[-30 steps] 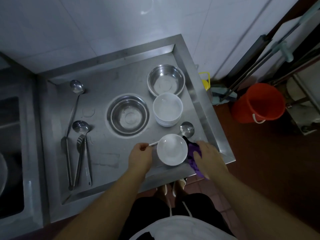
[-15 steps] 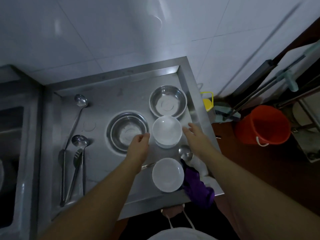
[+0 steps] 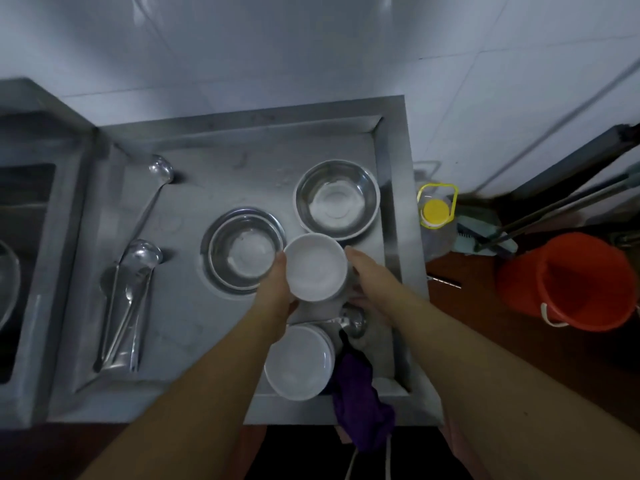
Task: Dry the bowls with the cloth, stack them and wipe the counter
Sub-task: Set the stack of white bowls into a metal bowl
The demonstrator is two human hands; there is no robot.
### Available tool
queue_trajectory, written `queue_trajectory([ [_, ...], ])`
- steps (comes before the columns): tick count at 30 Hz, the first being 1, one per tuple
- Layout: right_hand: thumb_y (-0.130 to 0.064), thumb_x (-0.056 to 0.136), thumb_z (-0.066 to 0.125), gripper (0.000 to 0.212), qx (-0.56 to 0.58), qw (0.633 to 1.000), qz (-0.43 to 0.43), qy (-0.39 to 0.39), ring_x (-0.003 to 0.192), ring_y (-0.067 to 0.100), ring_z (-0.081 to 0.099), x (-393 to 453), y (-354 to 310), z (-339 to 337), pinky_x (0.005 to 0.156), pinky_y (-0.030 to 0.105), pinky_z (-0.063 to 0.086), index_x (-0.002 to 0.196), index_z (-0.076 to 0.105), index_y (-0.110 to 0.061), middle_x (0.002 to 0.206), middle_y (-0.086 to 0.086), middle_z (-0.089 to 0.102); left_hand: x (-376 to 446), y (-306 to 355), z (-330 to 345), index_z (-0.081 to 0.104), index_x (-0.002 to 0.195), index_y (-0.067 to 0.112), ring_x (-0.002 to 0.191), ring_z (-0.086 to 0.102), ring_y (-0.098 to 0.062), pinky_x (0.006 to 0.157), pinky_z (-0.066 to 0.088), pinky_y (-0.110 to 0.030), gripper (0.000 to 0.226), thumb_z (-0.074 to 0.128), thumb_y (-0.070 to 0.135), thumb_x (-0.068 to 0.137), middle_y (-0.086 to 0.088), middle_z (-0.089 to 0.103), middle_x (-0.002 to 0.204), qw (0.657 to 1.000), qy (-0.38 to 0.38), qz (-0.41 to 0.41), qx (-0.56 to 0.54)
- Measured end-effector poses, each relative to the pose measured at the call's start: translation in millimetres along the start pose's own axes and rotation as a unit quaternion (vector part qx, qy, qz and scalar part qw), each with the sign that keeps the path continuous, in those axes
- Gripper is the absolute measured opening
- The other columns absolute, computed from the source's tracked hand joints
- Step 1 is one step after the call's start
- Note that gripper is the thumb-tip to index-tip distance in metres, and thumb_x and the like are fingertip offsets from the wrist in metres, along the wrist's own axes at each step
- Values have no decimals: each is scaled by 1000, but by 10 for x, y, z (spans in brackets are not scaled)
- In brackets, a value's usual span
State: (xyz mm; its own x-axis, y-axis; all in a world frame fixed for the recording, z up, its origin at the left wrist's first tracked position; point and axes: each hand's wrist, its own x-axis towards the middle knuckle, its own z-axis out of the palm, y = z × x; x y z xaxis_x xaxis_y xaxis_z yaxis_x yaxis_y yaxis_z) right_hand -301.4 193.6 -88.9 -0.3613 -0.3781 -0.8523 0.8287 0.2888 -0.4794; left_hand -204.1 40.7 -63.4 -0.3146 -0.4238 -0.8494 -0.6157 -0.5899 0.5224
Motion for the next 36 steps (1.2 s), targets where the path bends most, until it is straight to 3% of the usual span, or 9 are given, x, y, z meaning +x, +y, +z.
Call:
queue_trajectory([
  [3,-74,75,62,75,-21,1000,1,-11,118,23,66,61,68,30,95,42,59,141,59,-39,135,-3,66,41,-66,-50,66,115,36,104,69,-10,81,56,-32,44,45,72,100,11,81,98,1000,-22,11,7],
  [6,-73,77,60,81,-31,999,-12,-12,125,25,61,104,122,55,109,48,51,150,52,-37,142,-2,62,86,-102,-100,66,130,38,116,70,-15,95,57,-38,51,41,72,101,9,81,113,998,-60,21,13],
  [9,-67,84,58,66,-15,1000,-24,-2,123,24,64,121,154,93,103,43,55,143,57,-36,137,0,66,101,-84,-137,68,134,36,119,67,-19,105,55,-42,55,39,70,103,-4,76,124,996,-89,25,19],
  [13,-61,90,59,48,38,999,-27,27,118,24,67,105,153,166,91,37,59,131,63,-35,130,3,71,101,28,-179,85,90,38,82,49,-16,86,55,-30,59,35,61,108,-3,52,86,990,-142,11,15],
  [19,-59,91,64,33,45,997,-40,56,110,20,71,-78,85,194,78,31,60,114,71,-36,120,-3,75,-73,182,-222,64,139,24,121,68,-22,110,53,-44,56,46,64,104,-5,74,127,994,-111,13,14],
  [25,-50,97,66,31,83,991,-74,68,101,25,77,-277,-257,190,92,46,63,116,74,-26,108,0,81,-183,466,-174,70,132,21,115,72,-21,104,58,-44,55,61,63,98,-1,80,116,992,-118,33,-9],
  [30,-52,95,69,34,100,985,-107,91,88,18,79,-195,-716,157,97,45,61,109,75,-21,90,-7,82,-53,852,95,71,116,26,89,79,-8,78,61,-31,44,57,64,98,10,82,98,990,-128,54,1],
  [34,-52,93,71,34,112,980,-120,109,93,16,77,7,-1011,123,93,41,62,108,73,-22,92,-8,80,138,1111,342,69,122,29,107,74,-18,81,60,-34,45,57,65,98,4,81,109,991,-127,50,-3],
  [36,-53,95,67,31,109,980,-120,114,93,13,75,111,-1126,141,85,36,63,108,71,-25,100,-10,78,222,1217,437,69,116,30,106,71,-19,76,60,-33,40,59,64,97,7,82,96,991,-128,43,-13],
])
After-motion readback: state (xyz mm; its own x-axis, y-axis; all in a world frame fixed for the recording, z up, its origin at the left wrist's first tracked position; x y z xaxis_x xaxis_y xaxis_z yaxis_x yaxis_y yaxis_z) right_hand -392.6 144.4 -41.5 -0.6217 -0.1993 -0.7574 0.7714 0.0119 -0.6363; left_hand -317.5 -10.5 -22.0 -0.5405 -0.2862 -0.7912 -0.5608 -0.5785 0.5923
